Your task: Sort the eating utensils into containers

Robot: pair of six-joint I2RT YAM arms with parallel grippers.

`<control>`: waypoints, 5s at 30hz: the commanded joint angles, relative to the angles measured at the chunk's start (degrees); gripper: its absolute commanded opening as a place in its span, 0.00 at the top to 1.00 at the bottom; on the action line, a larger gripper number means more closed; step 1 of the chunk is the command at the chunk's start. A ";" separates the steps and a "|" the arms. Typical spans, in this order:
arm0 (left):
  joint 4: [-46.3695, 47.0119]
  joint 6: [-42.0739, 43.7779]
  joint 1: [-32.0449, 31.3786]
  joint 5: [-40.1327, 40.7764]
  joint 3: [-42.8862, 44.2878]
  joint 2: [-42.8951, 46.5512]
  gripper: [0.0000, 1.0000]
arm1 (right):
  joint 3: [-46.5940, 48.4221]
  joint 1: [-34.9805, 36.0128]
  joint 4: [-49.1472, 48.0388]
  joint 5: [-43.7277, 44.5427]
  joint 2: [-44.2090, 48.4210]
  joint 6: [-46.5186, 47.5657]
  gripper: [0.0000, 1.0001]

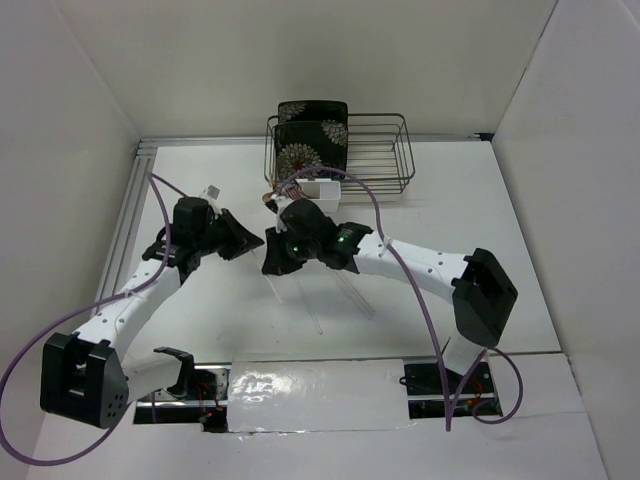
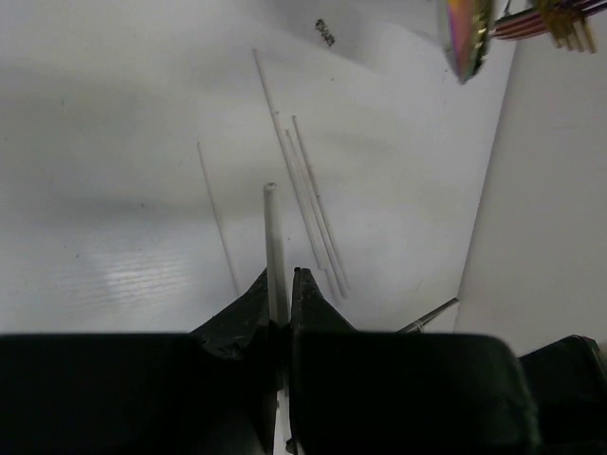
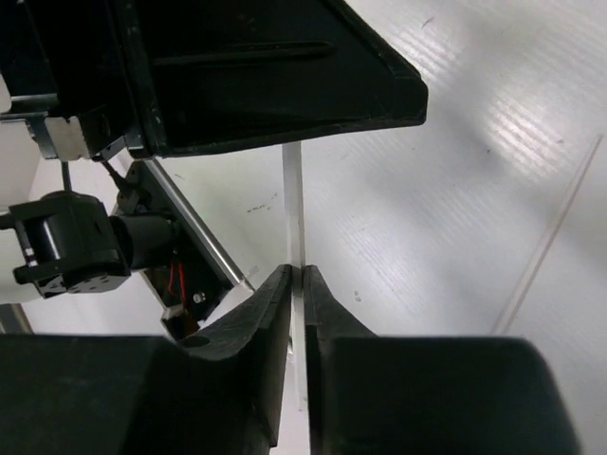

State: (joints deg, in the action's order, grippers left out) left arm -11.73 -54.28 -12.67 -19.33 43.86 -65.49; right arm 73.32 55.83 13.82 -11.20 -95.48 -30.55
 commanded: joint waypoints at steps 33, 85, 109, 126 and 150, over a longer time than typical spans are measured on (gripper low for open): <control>62.78 33.89 -7.46 -31.39 41.92 -38.91 1.00 | -3.54 -49.33 13.60 -7.69 22.54 12.70 0.00; 19.05 43.84 -5.55 14.14 70.22 -36.21 0.00 | -16.28 -26.93 3.40 -2.61 24.56 15.69 0.02; -23.87 25.45 8.36 12.04 20.76 11.78 0.00 | -14.34 7.27 8.06 23.07 1.97 3.83 0.51; -24.22 24.75 8.80 7.38 15.65 14.17 0.00 | -14.95 10.08 8.77 27.55 -8.40 2.25 0.74; 11.01 0.24 -0.16 -5.62 -9.75 0.99 0.11 | -9.61 1.03 -2.74 2.94 3.20 2.86 1.00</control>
State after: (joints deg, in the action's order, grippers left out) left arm -11.03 -49.89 -11.35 -22.24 34.35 -62.96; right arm 60.51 57.30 14.70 -4.40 -94.52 -26.39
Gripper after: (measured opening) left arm 0.899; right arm 0.020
